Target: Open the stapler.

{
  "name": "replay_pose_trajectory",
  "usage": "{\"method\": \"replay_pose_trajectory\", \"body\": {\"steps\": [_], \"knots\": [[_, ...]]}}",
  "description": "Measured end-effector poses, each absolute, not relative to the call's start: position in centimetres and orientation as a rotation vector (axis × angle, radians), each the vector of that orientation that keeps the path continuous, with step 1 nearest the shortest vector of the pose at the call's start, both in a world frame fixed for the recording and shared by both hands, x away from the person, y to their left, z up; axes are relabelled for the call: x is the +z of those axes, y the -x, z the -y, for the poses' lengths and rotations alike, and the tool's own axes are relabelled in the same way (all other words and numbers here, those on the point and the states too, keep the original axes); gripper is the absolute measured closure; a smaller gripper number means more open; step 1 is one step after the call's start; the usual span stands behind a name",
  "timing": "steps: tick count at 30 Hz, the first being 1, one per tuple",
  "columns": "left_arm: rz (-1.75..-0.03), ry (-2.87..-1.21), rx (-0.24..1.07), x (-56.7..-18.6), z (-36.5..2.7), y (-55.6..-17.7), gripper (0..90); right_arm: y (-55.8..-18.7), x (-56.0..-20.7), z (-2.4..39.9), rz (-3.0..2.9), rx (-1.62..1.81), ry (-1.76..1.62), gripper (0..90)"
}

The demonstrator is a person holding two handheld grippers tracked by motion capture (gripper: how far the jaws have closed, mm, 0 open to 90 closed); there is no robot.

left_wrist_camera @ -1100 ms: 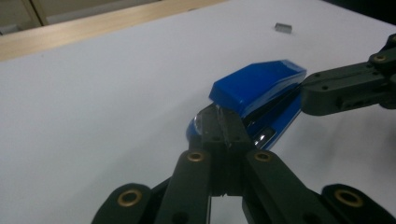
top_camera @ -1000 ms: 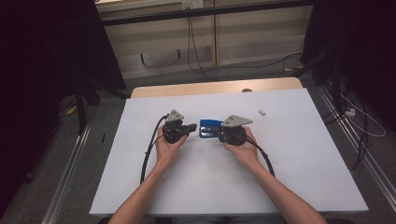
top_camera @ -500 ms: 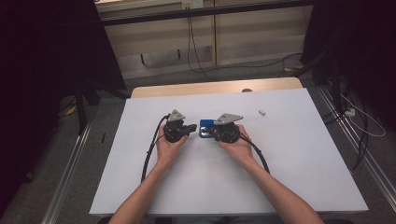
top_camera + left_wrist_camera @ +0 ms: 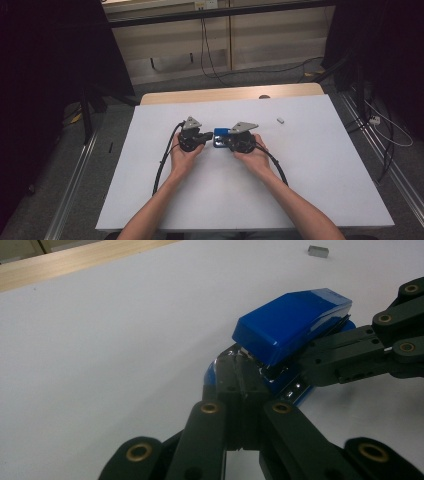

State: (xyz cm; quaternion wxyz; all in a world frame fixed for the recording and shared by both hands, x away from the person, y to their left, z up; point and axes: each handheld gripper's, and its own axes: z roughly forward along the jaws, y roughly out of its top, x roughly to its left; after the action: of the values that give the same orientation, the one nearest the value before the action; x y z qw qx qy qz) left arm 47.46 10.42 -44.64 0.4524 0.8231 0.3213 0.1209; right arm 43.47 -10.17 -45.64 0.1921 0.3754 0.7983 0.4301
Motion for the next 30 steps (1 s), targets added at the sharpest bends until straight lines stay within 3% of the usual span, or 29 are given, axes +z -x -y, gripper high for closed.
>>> {"method": "replay_pose_trajectory", "body": {"steps": [13, 30], "knots": [[-0.760, -2.052, 0.361, -44.76, -9.95, -47.25, 90.0, -43.43, -45.68, 10.13, -2.236, 1.205, -1.052, 90.0], [-0.753, -2.028, 0.349, -44.36, -9.93, -47.17, 90.0, -43.41, -45.71, 10.09, -2.227, 1.202, -1.054, 90.0]]}}
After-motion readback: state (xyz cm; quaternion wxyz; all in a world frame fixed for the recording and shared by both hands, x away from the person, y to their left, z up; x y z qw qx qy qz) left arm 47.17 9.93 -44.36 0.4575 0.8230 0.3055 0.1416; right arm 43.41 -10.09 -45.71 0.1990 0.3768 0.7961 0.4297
